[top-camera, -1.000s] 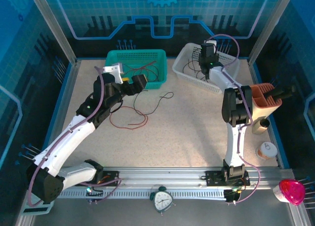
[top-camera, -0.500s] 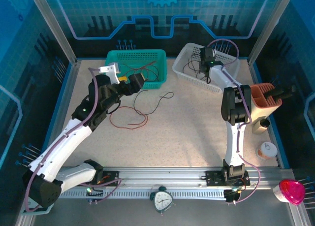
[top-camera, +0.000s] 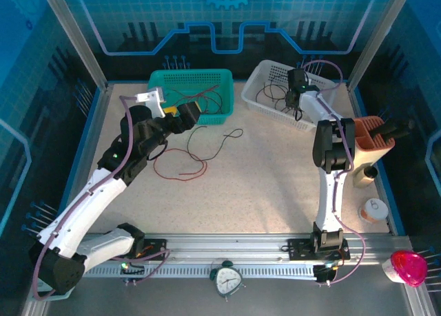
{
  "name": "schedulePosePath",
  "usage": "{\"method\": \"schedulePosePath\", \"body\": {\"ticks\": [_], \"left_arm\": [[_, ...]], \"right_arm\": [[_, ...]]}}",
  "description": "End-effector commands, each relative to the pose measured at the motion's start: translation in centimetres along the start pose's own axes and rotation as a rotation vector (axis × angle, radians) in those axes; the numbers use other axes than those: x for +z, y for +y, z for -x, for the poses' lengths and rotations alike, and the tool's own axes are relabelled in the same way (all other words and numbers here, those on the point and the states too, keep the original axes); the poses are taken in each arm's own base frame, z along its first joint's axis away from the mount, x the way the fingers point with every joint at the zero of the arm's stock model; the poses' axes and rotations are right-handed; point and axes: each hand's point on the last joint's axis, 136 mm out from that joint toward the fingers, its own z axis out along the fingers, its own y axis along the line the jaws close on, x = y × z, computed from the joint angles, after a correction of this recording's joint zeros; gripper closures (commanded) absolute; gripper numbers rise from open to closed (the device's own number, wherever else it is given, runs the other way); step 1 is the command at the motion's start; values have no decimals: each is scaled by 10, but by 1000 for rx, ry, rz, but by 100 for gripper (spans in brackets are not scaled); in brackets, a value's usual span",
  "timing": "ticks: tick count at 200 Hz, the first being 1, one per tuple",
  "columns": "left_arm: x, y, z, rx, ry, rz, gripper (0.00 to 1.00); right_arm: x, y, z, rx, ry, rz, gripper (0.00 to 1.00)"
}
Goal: Untangle the cables
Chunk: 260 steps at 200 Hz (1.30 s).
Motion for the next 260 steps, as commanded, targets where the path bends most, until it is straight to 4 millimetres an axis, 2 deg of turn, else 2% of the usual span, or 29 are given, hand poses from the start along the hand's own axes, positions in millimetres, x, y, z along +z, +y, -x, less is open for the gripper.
{"method": "schedulePosePath", "body": {"ticks": [1, 31, 68, 115, 147, 167, 188, 224, 243, 260], "left_arm": [[-5, -7, 10, -24, -34, -33, 3], [-6, -8, 11, -26, -37, -38, 3], [-6, -9, 11, -28, -39, -42, 3], [-5, -9, 11, -24, -39, -41, 2], [-2, -1, 2, -20, -21, -19, 2], [1, 12, -9, -15, -1, 21, 2], [6, 33, -27, -6, 30, 89, 2], [11, 64, -51, 7, 83, 200, 1], [13, 72, -58, 20, 102, 228, 1], [14, 76, -61, 27, 112, 243, 1]], "right_arm": [[-34, -3, 22, 33, -36, 55, 55], [-54, -2, 32, 40, -63, 101, 40], [-82, -1, 49, 71, -127, 161, 30], [-121, 9, 73, 124, -196, 293, 28], [-151, 27, 68, 160, -199, 450, 30], [-170, 43, 52, 174, -183, 548, 30], [-187, 64, 23, 163, -150, 631, 31], [-200, 116, -53, 120, -12, 749, 30], [-202, 144, -95, 102, 77, 800, 30], [-204, 166, -124, 107, 138, 850, 30]]}}
